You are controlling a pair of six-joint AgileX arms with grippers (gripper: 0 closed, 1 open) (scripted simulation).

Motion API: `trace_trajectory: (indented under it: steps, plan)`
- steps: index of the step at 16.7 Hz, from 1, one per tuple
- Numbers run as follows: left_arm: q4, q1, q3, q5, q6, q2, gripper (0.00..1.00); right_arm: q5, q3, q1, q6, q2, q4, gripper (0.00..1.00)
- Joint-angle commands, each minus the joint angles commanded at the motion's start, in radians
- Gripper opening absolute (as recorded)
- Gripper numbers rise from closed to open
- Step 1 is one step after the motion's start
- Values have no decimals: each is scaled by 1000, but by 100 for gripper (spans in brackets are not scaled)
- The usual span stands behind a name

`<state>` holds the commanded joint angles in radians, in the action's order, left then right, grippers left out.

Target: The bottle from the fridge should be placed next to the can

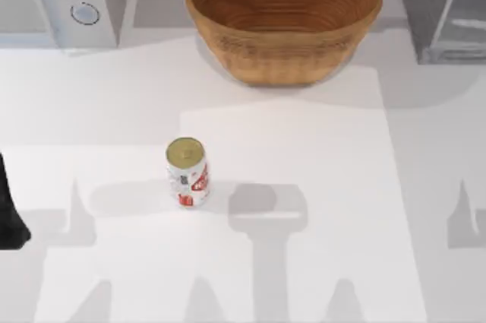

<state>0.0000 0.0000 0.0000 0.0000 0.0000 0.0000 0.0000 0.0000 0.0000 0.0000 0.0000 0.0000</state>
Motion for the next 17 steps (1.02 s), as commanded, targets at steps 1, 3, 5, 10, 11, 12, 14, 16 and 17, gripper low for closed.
trace_trajectory:
  steps: [1, 3, 5, 10, 11, 12, 14, 16, 17]
  plan:
    - [0, 0, 0, 0, 0, 0, 100, 0, 0, 0, 0, 0, 0, 100]
    - [0, 0, 0, 0, 0, 0, 100, -1, 8, -3, 0, 10, 8, 100]
    - [0, 0, 0, 0, 0, 0, 100, -7, 46, -15, 0, 62, 48, 100]
    - [0, 0, 0, 0, 0, 0, 100, -48, 233, -67, 3, 379, 246, 100]
    - [0, 0, 0, 0, 0, 0, 100, -59, 280, -79, 4, 473, 296, 100]
    - [0, 0, 0, 0, 0, 0, 100, -72, 330, -92, 5, 576, 348, 100]
    - [0, 0, 0, 0, 0, 0, 100, -98, 432, -119, 6, 802, 457, 100]
    - [0, 0, 0, 0, 0, 0, 100, -124, 536, -146, 7, 1044, 567, 100]
    - [0, 0, 0, 0, 0, 0, 100, -137, 588, -160, 7, 1165, 622, 100]
